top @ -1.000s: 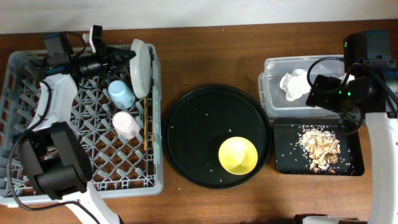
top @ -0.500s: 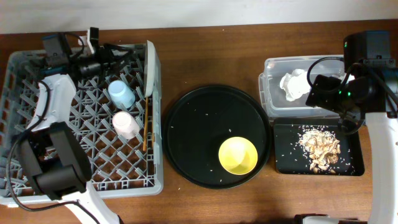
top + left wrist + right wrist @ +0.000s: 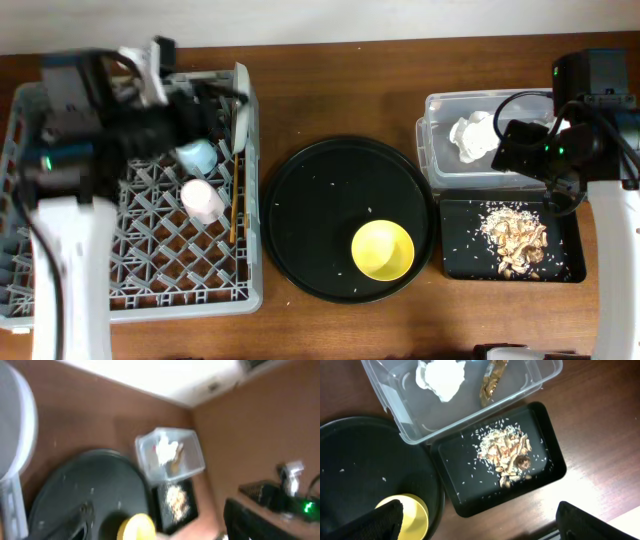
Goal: Sort waste into correct bins and load items into the dishwasher rack
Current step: 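Reach the left gripper to the yellow bowl rim and grasp it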
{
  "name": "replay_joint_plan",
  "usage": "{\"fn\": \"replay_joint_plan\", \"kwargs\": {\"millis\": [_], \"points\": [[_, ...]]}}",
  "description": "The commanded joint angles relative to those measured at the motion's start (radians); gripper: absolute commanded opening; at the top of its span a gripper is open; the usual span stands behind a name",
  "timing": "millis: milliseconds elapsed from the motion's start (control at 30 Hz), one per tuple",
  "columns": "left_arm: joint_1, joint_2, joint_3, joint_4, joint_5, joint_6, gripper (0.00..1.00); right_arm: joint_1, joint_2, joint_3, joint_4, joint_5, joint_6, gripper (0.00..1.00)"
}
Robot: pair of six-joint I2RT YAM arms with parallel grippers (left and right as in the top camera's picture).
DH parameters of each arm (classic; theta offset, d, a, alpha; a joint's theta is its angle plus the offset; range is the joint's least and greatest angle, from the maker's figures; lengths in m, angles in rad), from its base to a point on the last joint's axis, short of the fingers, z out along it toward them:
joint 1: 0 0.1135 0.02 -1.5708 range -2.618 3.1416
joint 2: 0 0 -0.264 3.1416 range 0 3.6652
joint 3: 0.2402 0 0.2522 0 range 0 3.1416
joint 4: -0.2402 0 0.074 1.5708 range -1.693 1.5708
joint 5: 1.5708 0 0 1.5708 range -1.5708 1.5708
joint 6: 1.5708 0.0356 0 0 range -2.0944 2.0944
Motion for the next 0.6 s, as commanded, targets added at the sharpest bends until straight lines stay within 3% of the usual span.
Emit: {"fn": "replay_joint_plan", "kwargs": {"millis": [0, 100, 133, 167, 300, 367, 433, 467, 500, 533, 567], "points": [[-0.306, -0.049, -0.013, -0.164, -0.412, 0.073, 0.99, -0.004, -0.006, 0.01, -0.001, 0.013, 0.006, 0.99], [-0.546, -0.014, -0.053, -0.178, -0.436, 0.073, 0.98, -0.004, -0.006, 0.01, -0.001, 0.013, 0.006, 0.99], [-0.665, 0.02, -0.082, -0.15, -0.478, 0.072, 0.82, -0.004, -0.006, 0.01, -0.001, 0.013, 0.006, 0.99], [-0.754, 0.058, -0.101, -0.123, -0.52, 0.069, 0.75, -0.004, -0.006, 0.01, -0.001, 0.013, 0.006, 0.99], [-1.001, 0.278, -0.111, 0.005, -0.591, 0.069, 0.61, -0.004, -0.006, 0.01, -0.001, 0.013, 0.006, 0.99], [-1.065, 0.38, -0.111, 0.062, -0.647, 0.069, 0.58, -0.004, -0.006, 0.01, -0.001, 0.013, 0.006, 0.99], [-1.108, 0.481, -0.111, 0.102, -0.725, 0.069, 0.58, -0.004, -0.006, 0.01, -0.001, 0.013, 0.006, 0.99], [-1.115, 0.519, -0.111, 0.111, -0.732, 0.069, 0.63, -0.004, -0.006, 0.01, -0.001, 0.013, 0.006, 0.99], [-1.116, 0.539, -0.111, 0.113, -0.732, 0.069, 0.77, -0.004, -0.006, 0.01, -0.001, 0.013, 0.006, 0.99], [-1.116, 0.566, -0.111, 0.113, -0.732, 0.069, 0.99, -0.004, -0.006, 0.01, -0.001, 0.013, 0.006, 0.99], [-1.116, 0.587, -0.111, 0.113, -0.736, 0.069, 0.99, -0.004, -0.006, 0.01, -0.001, 0.013, 0.006, 0.99]]}}
